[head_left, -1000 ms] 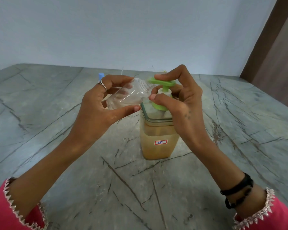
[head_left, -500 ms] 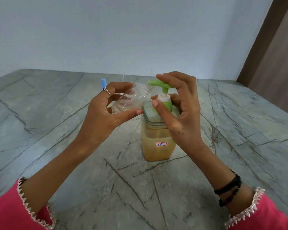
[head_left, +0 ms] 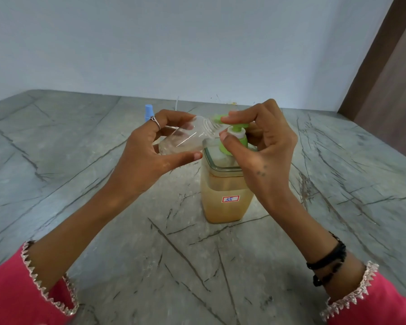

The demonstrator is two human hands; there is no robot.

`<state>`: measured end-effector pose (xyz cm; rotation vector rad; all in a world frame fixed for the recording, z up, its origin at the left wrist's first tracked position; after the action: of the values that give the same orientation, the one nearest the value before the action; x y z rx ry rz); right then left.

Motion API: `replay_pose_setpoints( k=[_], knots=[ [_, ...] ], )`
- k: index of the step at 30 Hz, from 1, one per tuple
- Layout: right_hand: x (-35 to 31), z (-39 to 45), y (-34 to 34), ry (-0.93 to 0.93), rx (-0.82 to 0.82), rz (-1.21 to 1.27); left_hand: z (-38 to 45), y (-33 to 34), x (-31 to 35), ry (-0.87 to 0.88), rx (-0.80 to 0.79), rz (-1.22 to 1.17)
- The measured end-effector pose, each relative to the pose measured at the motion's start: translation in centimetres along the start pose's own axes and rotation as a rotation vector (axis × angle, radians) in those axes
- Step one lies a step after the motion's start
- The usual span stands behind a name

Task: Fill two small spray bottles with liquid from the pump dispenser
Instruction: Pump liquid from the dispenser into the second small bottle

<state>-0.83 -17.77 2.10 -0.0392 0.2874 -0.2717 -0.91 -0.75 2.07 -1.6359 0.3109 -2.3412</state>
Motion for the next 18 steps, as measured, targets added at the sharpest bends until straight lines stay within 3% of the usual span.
replay_pose_setpoints(
  k=[10, 18],
  knots=[
    [-0.01, -0.41, -0.09, -0.043, -0.071, 0.033, -0.03, 0.21, -0.12, 0.001, 0.019, -0.039],
    [-0.23, 0.14, -0.06, -0.009, 0.010, 0.062, -0.13, 0.07, -0.11, 0.030, 0.020, 0.009]
  ],
)
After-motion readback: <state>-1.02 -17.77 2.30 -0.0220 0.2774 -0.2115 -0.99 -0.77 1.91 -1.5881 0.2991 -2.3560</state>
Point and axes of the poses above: each hand's wrist, its own z-axis towards the middle knuckle, its own y-axis out of the palm, x = y × z, the point moved 2 cm from there along z, towards the middle knuckle, and after that the axes turned 15 degrees about -y, right-handed, at the moved point
